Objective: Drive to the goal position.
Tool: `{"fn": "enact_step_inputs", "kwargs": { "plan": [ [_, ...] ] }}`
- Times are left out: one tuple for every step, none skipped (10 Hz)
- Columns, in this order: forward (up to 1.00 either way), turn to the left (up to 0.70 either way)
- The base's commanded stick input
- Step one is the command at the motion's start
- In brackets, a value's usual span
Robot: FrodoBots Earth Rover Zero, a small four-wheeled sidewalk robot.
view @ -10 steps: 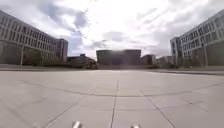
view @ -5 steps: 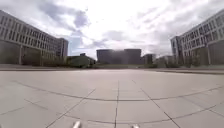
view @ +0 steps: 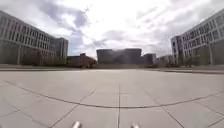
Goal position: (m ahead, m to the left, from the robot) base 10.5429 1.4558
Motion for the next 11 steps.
{"fn": "enact_step_inputs", "kwargs": {
  "plan": [
    [0.70, 0.15],
    [0.70, 0.02],
    [0.70, 0.00],
    [0.70, 0.00],
    [0.70, 0.00],
    [0.70, 0.00],
    [0.70, 0.00],
    [0.70, 0.00],
    [0.70, 0.00],
    [0.70, 0.00],
    [0.70, 0.00]
  ]
}}
